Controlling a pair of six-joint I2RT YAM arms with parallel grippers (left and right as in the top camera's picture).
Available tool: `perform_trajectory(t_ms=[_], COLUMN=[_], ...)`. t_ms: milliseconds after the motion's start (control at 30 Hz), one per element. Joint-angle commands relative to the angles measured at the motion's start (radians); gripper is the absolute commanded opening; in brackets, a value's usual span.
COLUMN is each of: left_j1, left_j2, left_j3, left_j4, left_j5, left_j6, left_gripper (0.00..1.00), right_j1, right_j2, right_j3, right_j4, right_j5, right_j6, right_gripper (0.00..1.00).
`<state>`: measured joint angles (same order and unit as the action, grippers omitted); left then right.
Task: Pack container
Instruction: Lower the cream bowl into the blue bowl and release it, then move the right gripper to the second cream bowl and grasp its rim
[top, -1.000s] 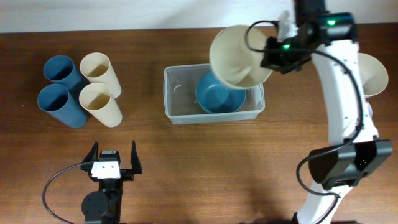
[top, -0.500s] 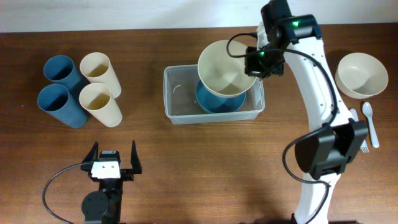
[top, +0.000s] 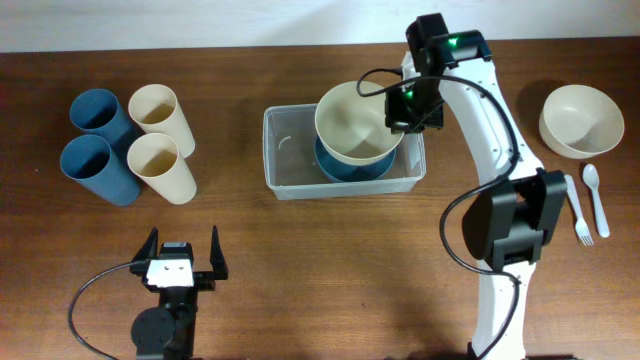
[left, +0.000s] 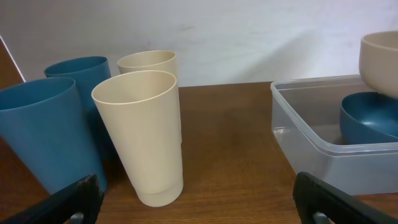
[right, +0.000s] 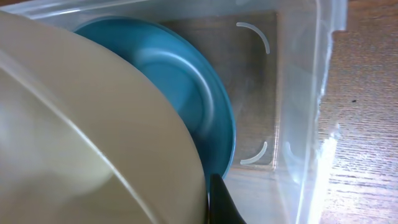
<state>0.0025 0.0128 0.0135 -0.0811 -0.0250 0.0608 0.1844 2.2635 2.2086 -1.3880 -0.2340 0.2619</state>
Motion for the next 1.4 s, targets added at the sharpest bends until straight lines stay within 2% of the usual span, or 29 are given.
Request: perform_trajectory(t_ms=[0,167,400,733,800,833,867,1000,1033,1133,1200,1367], left_j1=[0.005,0.005,0.005,0.005,0.005,0.005,0.005,0.005,0.005,0.005,0.005,0.005], left_j2=[-0.008,-0.008,-0.008,-0.008,-0.008,-0.008,-0.008,-0.008,-0.008,-0.008,-0.008,-0.008], left_j3=[-0.004,-0.004,-0.004,-0.004,-0.004,-0.004,-0.004,-0.004,-0.004,-0.004,-0.004,-0.004], left_j4=[-0.002,-0.003,-0.002,-0.003,-0.002,-0.003,-0.002,-0.003,-0.002,-0.002,-0.002,-0.002], left_j5=[0.013,0.013,0.013,0.013,0.013,0.013,0.013,0.013,0.013,0.013,0.013,0.013], left_j6=[0.012,0.012,0.012,0.012,0.012,0.012,0.012,0.012,0.012,0.012,0.012,0.012], left_gripper=[1.00,1.00,1.00,1.00,1.00,1.00,0.99,1.00,1.00,1.00,1.00,0.99], right_j1=[0.015,0.021,0.020,0.019,0.007,0.000,-0.011,-0.062,-0.099,-0.170,-0.257,-0.426], right_j2=[0.027,0.034,0.035,0.034,0.032,0.032,0.032,0.032,0.032,0.032,0.032,0.031], right_j3=[0.001,0.000,0.000,0.003,0.041,0.067,0.102,0.285,0.398,0.555,0.646,0.612], right_j4=[0.002,0.008,0.008,0.019,0.006,-0.007,-0.025,-0.110,-0.161,-0.240,-0.311,-0.311], right_j5=[-0.019,-0.020,-0.016,-0.016,-0.016,-0.016,-0.016,-0.016,-0.014,0.058,0.216,0.220], right_j6=[0.005,0.005,0.005,0.009,0.008,0.008,0.008,0.008,0.008,0.016,0.107,0.211], right_gripper=[0.04,0.06,0.21,0.22,0.39,0.52,0.60,0.77,0.85,1.00,0.99,0.99])
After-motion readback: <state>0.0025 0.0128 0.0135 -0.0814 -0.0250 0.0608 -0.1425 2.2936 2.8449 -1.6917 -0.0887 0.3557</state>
